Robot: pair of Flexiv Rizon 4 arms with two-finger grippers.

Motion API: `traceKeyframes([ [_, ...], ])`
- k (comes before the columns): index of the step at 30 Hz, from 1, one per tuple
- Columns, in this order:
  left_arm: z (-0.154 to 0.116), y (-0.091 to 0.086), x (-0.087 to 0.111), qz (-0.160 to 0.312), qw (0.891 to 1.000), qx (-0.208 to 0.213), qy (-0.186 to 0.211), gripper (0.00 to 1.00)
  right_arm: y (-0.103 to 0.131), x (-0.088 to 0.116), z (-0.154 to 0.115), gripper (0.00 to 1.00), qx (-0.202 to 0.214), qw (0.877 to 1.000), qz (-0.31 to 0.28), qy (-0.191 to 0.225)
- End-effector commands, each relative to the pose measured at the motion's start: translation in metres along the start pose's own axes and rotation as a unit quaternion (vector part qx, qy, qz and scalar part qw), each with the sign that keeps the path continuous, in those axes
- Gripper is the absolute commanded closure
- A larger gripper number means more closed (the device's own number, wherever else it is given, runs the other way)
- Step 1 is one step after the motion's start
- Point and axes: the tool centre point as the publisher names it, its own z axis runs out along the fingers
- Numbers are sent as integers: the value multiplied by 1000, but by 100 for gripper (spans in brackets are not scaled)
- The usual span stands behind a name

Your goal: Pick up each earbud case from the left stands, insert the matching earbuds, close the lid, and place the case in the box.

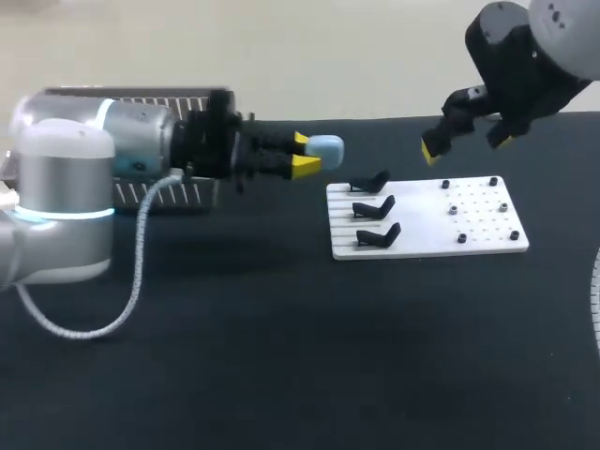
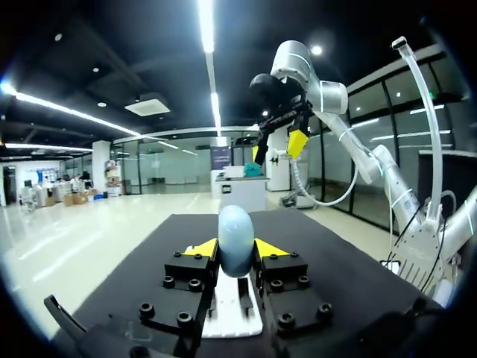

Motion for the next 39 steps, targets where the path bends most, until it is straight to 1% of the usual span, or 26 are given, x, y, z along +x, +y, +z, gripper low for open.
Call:
traceKeyframes([
  [1,-51,-24,-23,11,992,-126,28,100,0,0,0,0,0,1000,0,-1],
  [4,-79,-18,-28,16,985,-163,47,100,0,0,0,0,0,1000,0,-1],
  [5,-91,-15,-29,19,982,-178,61,100,0,0,0,0,0,1000,0,-1],
  [7,-108,-9,-28,13,976,-203,76,100,0,0,0,0,0,1000,0,-1],
  [8,-120,-5,-26,13,972,-218,85,100,0,0,0,0,0,1000,0,-1],
  [9,-133,0,-24,9,964,-238,115,100,0,0,0,0,0,1000,0,-1],
  [10,-140,3,-23,7,961,-247,123,100,0,0,0,0,0,1000,0,-1],
  [12,-161,15,-19,8,952,-269,143,100,0,0,0,0,0,1000,0,-1],
  [14,-177,26,-12,-1,949,-280,147,100,0,0,0,0,0,1000,0,-1],
  [16,-198,45,-2,-9,940,-293,176,100,0,0,0,0,0,1000,0,-1],
  [18,-216,62,6,-19,935,-304,182,100,0,0,0,0,0,1000,0,-1],
  [19,-226,70,9,-23,930,-310,198,100,0,0,0,0,0,1000,0,-1],
  [21,-243,83,14,-34,926,-318,201,100,0,0,0,0,0,1000,0,-1],
  [22,-252,91,17,-36,921,-324,212,100,0,0,0,0,0,1000,0,-1],
  [23,-259,95,19,-41,919,-331,212,100,0,0,0,0,0,1000,0,-1],
  [25,-276,108,22,-48,917,-334,214,100,0,0,0,0,0,1000,0,-1],
  [26,-286,116,23,-51,914,-340,217,100,0,0,0,0,0,1000,0,-1],
  [29,-303,130,27,-54,913,-340,218,100,0,0,0,0,0,1000,0,-1],
  [31,-312,137,31,-55,908,-339,239,100,0,0,0,0,0,1000,0,-1],
  [34,-320,141,36,-60,913,-332,231,100,0,0,0,0,0,1000,0,-1],
  [36,-322,142,36,-56,916,-317,241,100,0,0,0,0,0,1000,0,-1],
  [37,-323,141,36,-59,916,-313,244,71,0,0,0,0,0,1000,0,-1],
  [38,-323,141,36,-58,919,-307,242,0,0,0,0,0,0,1000,0,-1],
  [39,-324,140,37,-56,922,-301,239,0,0,0,0,0,0,1000,0,-1],
])
